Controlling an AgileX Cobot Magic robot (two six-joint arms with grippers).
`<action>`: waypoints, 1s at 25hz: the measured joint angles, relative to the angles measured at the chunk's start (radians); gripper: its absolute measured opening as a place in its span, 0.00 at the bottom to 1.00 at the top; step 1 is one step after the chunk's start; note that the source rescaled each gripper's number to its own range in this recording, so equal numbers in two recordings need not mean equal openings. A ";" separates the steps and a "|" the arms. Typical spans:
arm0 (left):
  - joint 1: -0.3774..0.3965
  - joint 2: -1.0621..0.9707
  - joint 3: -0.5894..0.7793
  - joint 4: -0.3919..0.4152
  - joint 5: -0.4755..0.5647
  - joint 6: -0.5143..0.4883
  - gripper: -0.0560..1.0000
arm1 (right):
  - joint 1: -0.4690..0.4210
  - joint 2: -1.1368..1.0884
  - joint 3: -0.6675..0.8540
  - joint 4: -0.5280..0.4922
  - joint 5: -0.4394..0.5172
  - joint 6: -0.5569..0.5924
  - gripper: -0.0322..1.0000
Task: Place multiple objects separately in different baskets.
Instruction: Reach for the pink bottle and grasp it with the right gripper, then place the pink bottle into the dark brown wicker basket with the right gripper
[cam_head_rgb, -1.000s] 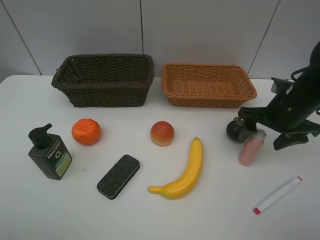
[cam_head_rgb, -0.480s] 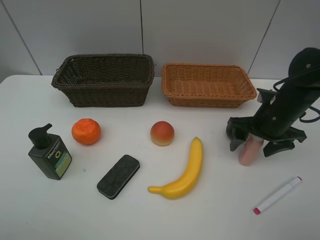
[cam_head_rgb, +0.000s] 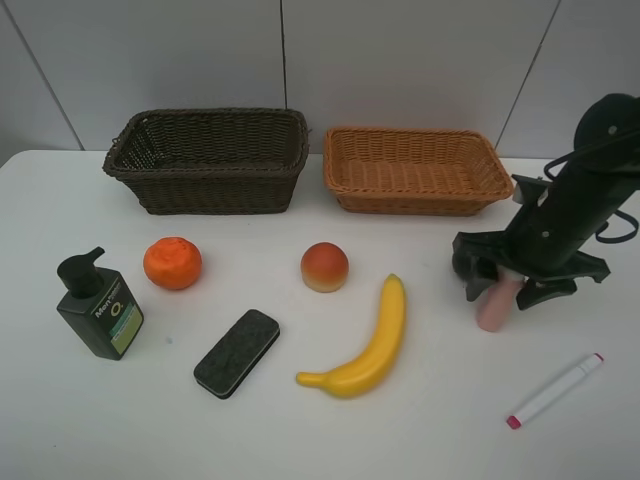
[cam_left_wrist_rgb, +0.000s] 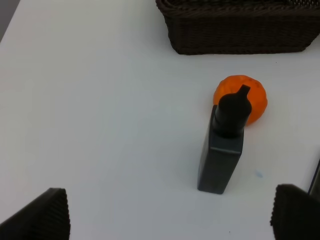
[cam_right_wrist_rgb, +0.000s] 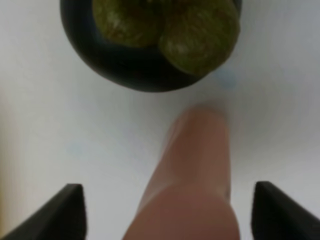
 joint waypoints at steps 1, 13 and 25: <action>0.000 0.000 0.000 0.000 0.000 0.000 0.99 | 0.000 0.000 0.000 -0.003 0.007 0.009 0.32; 0.000 0.000 0.000 0.000 0.000 0.000 0.99 | -0.001 0.000 -0.005 -0.021 0.026 0.020 0.31; 0.000 0.000 0.000 0.000 0.000 0.000 0.99 | 0.024 -0.194 -0.261 -0.076 0.287 0.041 0.31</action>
